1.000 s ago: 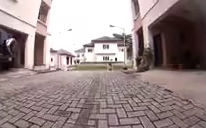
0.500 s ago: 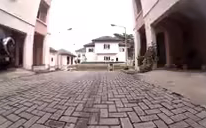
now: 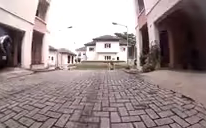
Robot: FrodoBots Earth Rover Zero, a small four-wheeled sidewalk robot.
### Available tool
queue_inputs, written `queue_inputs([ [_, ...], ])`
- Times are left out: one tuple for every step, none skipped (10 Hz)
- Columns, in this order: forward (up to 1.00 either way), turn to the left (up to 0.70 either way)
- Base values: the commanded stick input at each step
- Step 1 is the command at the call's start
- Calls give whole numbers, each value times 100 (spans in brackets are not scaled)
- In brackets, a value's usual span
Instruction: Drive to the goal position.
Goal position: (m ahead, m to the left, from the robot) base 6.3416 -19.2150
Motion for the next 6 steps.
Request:
queue_inputs([
  [50, 0],
  [50, 0],
  [50, 0],
  [50, 0],
  [50, 0],
  [50, -39],
])
